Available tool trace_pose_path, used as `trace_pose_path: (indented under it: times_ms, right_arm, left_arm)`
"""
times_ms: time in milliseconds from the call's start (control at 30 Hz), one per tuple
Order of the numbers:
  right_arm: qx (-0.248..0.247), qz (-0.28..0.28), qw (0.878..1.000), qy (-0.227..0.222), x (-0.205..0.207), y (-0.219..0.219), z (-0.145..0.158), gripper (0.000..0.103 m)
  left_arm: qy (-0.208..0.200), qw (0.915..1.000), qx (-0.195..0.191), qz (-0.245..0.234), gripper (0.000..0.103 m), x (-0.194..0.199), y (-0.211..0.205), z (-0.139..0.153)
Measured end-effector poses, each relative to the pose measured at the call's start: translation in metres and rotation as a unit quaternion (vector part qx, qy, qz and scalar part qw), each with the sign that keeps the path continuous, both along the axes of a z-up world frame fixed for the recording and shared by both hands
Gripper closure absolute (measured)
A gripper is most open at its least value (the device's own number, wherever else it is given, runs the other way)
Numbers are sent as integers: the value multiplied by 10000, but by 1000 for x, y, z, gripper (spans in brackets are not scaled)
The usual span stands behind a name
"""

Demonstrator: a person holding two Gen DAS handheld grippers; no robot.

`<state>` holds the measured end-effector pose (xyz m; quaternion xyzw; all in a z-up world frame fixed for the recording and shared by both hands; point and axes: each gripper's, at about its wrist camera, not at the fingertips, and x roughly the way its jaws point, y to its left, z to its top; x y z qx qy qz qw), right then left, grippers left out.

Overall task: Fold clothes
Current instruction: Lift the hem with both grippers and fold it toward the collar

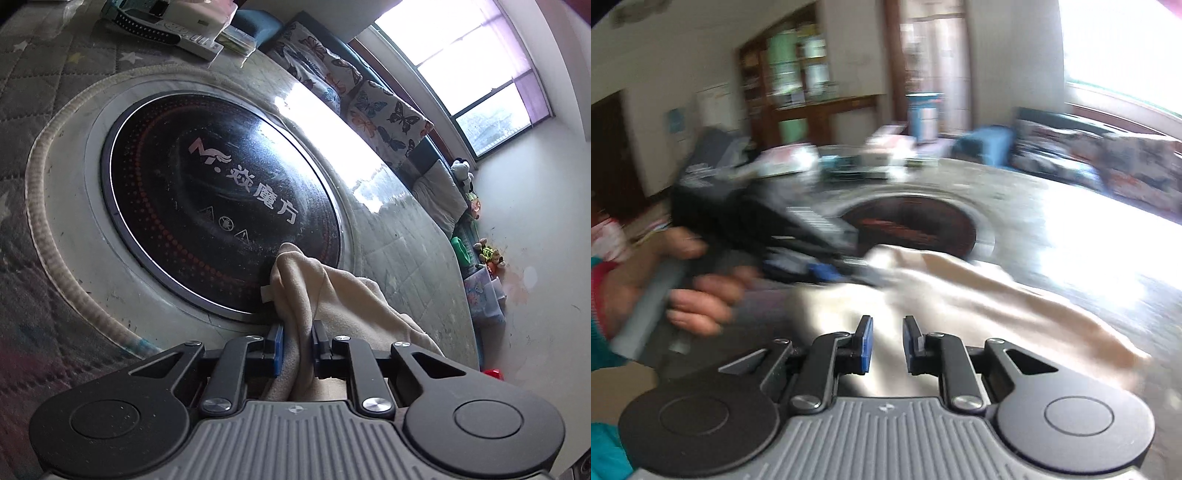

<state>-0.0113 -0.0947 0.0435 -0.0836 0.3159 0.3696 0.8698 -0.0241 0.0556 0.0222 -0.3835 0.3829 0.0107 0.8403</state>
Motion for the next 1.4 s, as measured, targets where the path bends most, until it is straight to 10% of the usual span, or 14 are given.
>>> trace_pose_path:
  times_ms: [300,500,600,1000,1400]
  right_arm:
    - [-230,-1931,9809,64,56,-85,-20,73]
    - [140,-2247,9731,477,73,-104,-46,67]
    - [322,-2182,9739,528,74,-102,-46,89]
    - [446,-2377,9695,-409,44,-132,13,93]
    - [157,-3393,9358,-945,31,-214,43,93]
  left_arm:
    - [-141,9988,449,-131,87,0,-9,7]
    - [-267,9961,804,-239,87,0,-18,15]
    - [-381,9935,1022,-322,88,1,-25,23]
    - [-1023,9812,1358,-910,89,26,-80,60]
    - [-1274,9702,1065,-1766,89,78,-179,60]
